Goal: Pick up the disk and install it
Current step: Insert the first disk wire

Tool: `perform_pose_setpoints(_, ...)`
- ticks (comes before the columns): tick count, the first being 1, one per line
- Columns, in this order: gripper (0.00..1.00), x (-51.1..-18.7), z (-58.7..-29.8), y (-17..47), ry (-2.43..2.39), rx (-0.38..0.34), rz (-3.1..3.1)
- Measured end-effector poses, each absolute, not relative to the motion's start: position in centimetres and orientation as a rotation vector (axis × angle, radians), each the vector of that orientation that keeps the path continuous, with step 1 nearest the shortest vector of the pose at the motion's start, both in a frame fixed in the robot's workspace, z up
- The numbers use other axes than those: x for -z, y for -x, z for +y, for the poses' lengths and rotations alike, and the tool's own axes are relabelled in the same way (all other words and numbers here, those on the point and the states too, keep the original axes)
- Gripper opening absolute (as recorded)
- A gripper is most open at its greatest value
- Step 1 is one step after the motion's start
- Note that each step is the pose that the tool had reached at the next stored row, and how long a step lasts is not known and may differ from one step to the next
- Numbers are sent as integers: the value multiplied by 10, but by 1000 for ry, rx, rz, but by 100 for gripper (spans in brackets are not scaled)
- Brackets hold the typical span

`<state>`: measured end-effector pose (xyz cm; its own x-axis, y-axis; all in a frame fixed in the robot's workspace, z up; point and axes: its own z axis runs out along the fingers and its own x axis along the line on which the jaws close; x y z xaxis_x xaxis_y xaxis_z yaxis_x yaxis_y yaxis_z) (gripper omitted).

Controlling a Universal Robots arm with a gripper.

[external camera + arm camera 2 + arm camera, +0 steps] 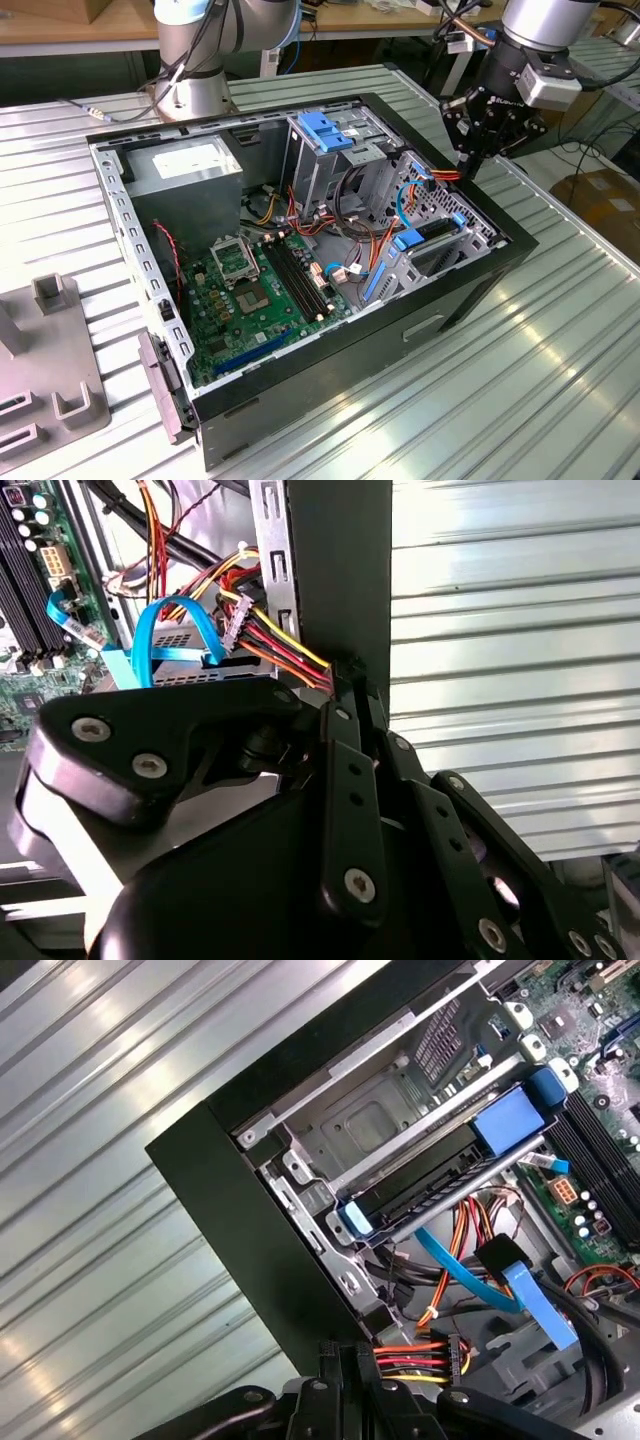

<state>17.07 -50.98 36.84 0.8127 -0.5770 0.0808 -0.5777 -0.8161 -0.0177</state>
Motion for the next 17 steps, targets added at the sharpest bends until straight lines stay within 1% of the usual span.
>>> perform_pose_setpoints(8,17,-368,-510,-156,-2983,-129,-951)
perform_pose_setpoints(17,17,-367,-511,-154,-2957,-131,-1011)
